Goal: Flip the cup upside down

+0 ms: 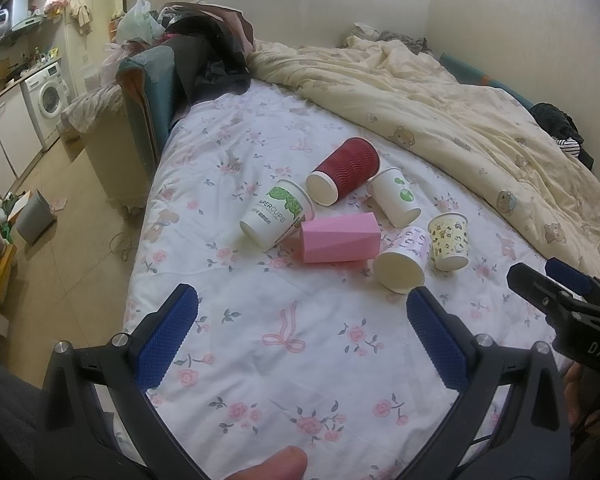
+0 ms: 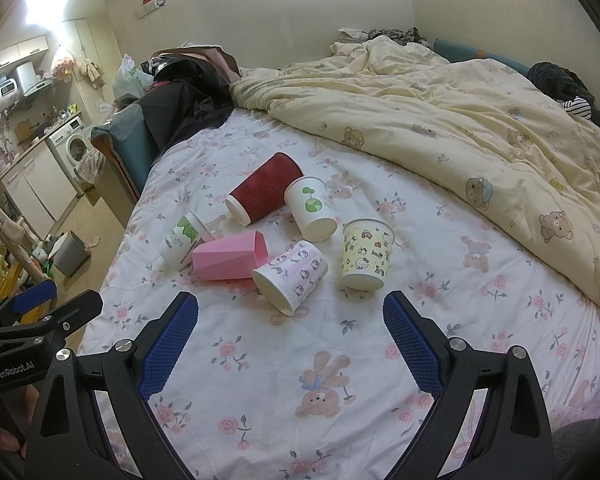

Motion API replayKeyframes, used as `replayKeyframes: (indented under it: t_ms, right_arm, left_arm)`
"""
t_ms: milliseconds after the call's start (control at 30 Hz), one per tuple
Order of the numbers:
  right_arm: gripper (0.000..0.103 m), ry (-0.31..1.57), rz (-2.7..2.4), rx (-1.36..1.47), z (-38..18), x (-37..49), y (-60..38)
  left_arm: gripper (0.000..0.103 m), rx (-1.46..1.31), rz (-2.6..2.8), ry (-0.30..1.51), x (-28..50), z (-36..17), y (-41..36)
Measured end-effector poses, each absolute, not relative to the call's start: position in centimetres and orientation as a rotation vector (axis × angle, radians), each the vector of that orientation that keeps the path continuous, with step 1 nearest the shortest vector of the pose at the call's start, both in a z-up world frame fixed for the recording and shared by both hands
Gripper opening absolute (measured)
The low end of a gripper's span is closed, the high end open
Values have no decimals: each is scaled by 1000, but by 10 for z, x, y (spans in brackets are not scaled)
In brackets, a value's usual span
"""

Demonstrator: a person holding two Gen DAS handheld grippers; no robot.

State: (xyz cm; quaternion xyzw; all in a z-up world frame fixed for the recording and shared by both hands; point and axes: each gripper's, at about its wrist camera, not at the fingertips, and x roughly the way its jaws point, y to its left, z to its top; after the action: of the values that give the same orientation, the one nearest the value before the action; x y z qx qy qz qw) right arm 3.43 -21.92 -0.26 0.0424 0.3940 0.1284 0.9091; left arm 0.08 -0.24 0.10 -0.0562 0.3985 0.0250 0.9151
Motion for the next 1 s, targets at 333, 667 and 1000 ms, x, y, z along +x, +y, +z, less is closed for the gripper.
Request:
replayKeyframes:
  t_ms: [333, 667, 1000]
  right_arm:
    - [96, 813, 264, 88, -3, 35, -219]
    - [96, 812, 266, 89, -3, 35, -218]
    - [96, 814, 266, 89, -5, 32, -216]
  left_arm:
    - [103, -112, 52, 822, 1, 1, -3]
    - [103, -109, 56, 820, 0, 2, 0]
    - [103, -94, 54, 811, 0, 6, 1]
